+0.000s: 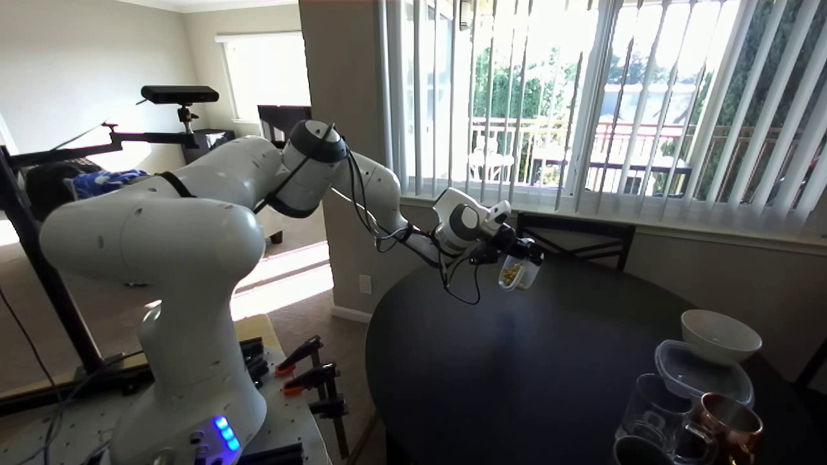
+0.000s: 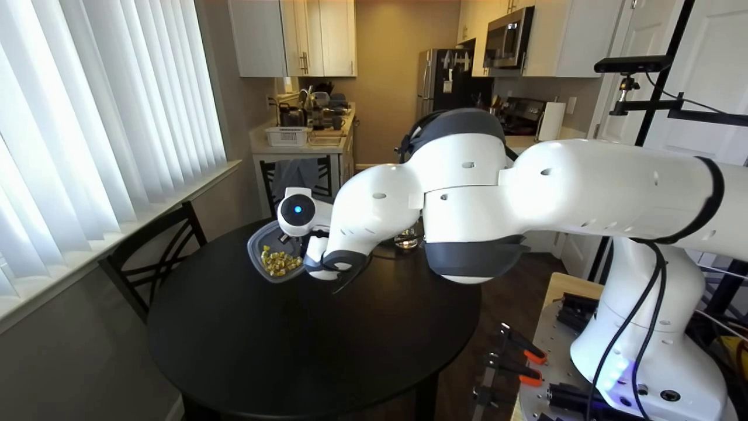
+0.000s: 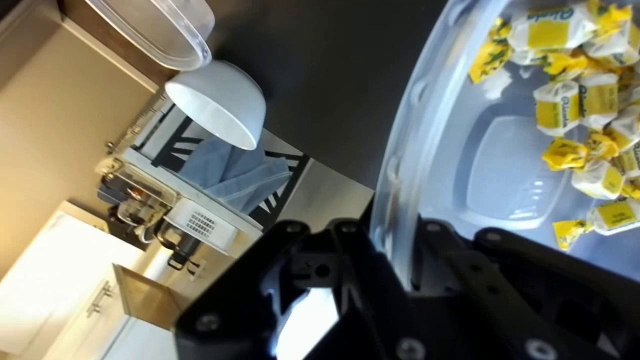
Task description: Pour the contents from the bowl onto the table
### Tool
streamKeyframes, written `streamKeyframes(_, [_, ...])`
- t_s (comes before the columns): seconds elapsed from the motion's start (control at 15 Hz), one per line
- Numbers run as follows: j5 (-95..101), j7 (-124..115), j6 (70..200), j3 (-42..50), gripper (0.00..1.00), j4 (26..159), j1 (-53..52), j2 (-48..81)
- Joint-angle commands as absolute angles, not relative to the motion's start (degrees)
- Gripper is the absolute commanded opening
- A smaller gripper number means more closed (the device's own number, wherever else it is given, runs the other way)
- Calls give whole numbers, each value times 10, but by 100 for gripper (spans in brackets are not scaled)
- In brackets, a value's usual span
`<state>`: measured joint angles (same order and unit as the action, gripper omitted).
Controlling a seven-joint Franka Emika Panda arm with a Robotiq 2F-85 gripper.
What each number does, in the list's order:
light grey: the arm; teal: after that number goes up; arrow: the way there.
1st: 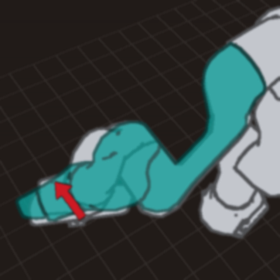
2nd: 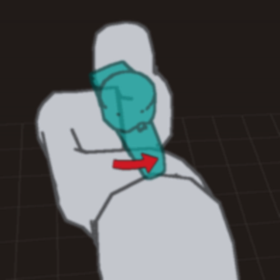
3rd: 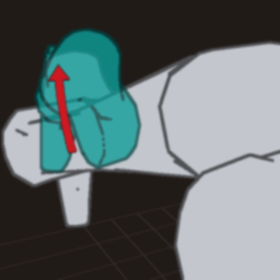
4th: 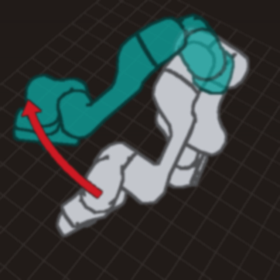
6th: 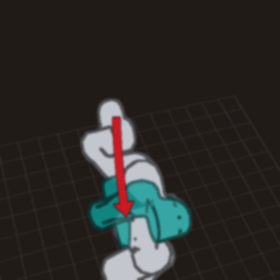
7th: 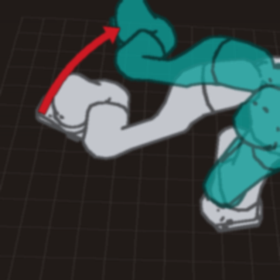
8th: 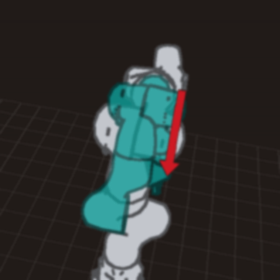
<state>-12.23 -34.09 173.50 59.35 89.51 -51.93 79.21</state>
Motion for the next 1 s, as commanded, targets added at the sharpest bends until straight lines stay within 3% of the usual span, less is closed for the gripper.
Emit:
streamKeyframes(0.0, [-151,-444,1695,663,2,848,-520,853])
streamKeyframes(0.2, [-127,-532,1692,727,2,838,-526,900])
streamKeyframes(0.27, [-37,-580,1716,727,2,885,-531,850])
streamKeyframes(0.53, [149,-725,1698,790,2,873,-529,851])
streamKeyframes(0.93, [427,-947,1553,808,2,796,-518,867])
